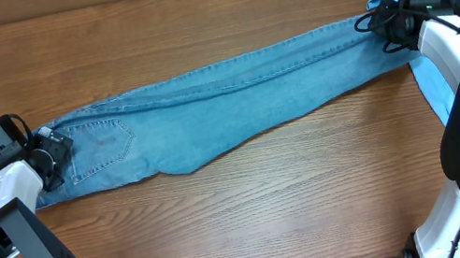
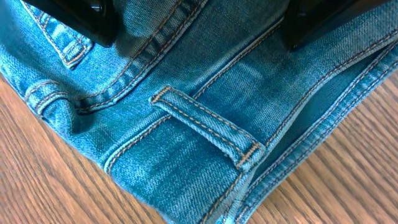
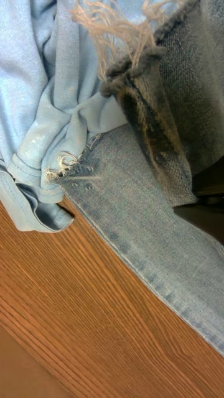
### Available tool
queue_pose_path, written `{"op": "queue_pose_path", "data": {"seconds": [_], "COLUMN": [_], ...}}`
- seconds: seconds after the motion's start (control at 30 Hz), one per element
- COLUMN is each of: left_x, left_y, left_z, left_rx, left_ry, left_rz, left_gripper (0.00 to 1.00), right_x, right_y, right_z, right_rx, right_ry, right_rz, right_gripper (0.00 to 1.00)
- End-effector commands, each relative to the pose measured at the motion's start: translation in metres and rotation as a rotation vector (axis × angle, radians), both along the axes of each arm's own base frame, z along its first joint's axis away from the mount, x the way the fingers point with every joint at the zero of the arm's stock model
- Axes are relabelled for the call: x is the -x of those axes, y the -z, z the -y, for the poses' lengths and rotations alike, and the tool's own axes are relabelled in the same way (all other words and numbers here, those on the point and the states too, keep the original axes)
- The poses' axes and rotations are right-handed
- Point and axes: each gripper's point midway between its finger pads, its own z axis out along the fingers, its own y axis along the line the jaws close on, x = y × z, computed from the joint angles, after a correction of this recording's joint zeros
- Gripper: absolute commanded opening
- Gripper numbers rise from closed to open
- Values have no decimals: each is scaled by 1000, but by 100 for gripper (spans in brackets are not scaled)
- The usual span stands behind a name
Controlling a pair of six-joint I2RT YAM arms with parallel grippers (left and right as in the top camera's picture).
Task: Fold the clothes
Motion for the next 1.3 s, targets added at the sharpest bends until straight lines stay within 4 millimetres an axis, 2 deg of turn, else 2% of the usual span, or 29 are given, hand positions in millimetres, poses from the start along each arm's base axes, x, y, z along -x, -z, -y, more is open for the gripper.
{"op": "queue_pose_path", "data": {"seconds": [0.0, 0.07, 0.13, 0.3, 0.37, 0.43, 0.47, 0.5, 0.53, 0.67, 0.77, 0.87, 0.93, 1.1, 1.17, 1.27], "left_x": [8, 14, 24, 72, 82, 88, 90, 91, 92, 95, 96, 109, 118, 138, 140, 138], "left_y": [15, 22, 34, 85, 93, 95, 95, 95, 95, 96, 96, 95, 94, 95, 95, 95], "left_z": [18, 19, 16, -6, -12, -16, -18, -19, -19, -17, -16, -25, -30, -46, -51, -51], "left_rx": [61, 43, 20, 0, 10, 19, 21, 23, 23, 30, 32, -14, -35, -10, 6, 2], "left_ry": [53, 88, 96, 5, -21, -38, -43, -48, -48, -46, -43, -67, -81, -147, -154, -152], "left_rz": [-27, -64, -118, -325, -354, -365, -368, -369, -371, -384, -390, -447, -486, -504, -490, -485], "left_gripper": [73, 60, 56, 56, 56, 55, 55, 55, 55, 56, 56, 56, 56, 54, 54, 54], "right_x": [-7, -7, -6, -8, -11, -18, -25, -30, -34, -35, -22, -4, 4, 22, 20, 10], "right_y": [-11, -11, -10, -10, -10, -12, -14, -15, -17, -14, -3, 9, 13, 27, 32, 41], "right_z": [8, 8, 7, -4, -5, -4, -2, -2, -1, 6, 8, 12, 17, 13, 9, -10], "right_rx": [35, 34, 34, 28, 29, 33, 39, 42, 44, 43, 42, 86, 110, 94, 82, 35], "right_ry": [19, 19, 18, -6, -8, -8, -7, -7, -6, 11, 8, -11, 7, -2, -16, -141], "right_rz": [22, 19, 15, 17, 28, 55, 86, 107, 126, 132, 63, -34, -74, -153, -156, -134], "right_gripper": [4, 4, 4, 6, 9, 18, 38, 47, 51, 51, 51, 50, 46, 23, 22, 22]}}
